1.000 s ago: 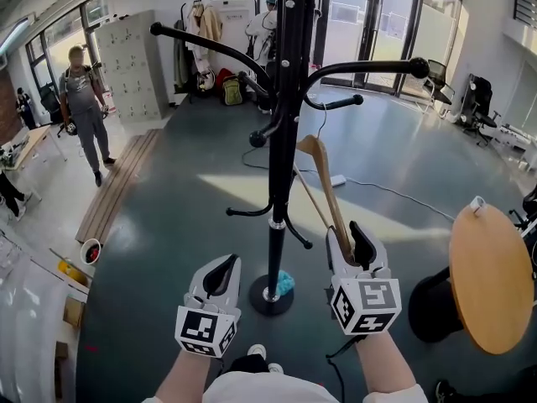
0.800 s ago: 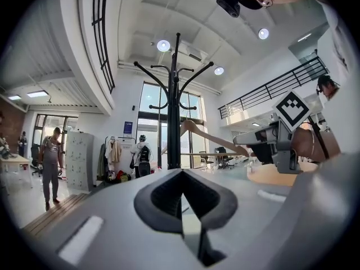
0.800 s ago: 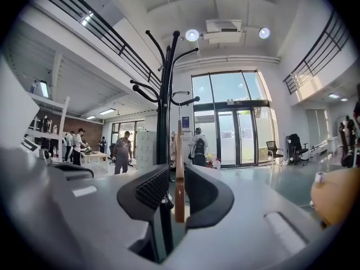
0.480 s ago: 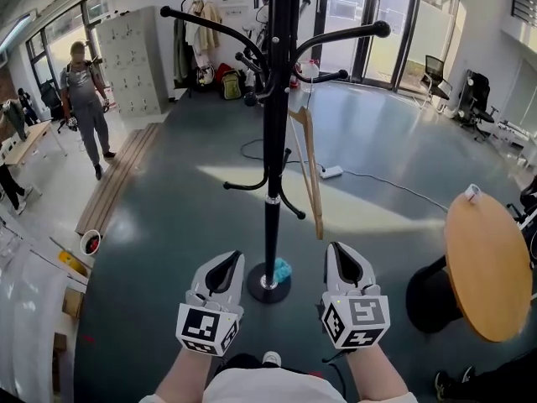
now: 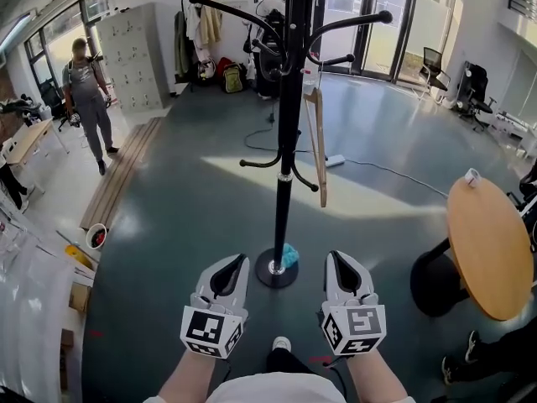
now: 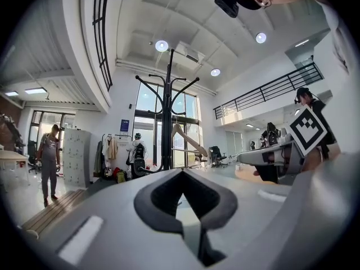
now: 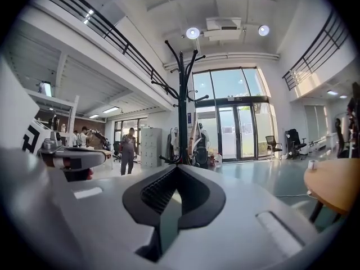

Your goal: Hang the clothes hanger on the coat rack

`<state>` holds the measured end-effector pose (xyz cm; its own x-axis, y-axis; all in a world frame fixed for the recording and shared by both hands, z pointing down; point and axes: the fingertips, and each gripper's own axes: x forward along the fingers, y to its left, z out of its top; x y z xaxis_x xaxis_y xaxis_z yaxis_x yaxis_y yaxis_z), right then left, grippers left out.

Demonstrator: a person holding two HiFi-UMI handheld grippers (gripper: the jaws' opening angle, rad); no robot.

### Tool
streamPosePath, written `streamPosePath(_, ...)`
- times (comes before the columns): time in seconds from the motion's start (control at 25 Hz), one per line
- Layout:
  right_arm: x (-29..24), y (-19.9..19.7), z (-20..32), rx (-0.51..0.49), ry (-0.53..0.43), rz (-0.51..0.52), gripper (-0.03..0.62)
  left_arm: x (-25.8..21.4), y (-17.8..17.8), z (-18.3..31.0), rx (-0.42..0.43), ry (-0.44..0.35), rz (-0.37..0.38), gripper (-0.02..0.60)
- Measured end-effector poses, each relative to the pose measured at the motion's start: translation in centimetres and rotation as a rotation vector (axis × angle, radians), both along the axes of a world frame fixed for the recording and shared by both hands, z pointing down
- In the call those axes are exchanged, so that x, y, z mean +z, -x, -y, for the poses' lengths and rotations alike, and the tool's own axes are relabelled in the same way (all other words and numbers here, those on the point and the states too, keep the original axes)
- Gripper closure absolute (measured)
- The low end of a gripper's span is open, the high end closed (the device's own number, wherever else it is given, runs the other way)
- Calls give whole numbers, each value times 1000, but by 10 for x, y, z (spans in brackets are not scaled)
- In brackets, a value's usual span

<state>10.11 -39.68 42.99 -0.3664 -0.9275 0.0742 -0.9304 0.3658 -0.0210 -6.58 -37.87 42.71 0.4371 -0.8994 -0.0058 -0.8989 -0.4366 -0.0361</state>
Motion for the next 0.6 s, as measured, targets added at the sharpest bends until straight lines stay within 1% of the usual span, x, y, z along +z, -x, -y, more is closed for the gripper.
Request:
streamPosePath(0.12, 7, 9, -33, 22, -3, 13, 568, 0, 12, -32, 13, 3, -1, 581)
streamPosePath(0.32, 24, 24, -92, 59, 32, -13, 568, 4, 28, -88, 42, 13, -3, 581)
streamPosePath(0.48, 29, 35, -136, 61, 54, -30, 568, 6, 39, -126, 51, 29, -19, 581)
streamPosePath(0.6, 29, 41, -161, 48, 58, -9, 568, 5, 45, -146, 46, 28, -32, 581)
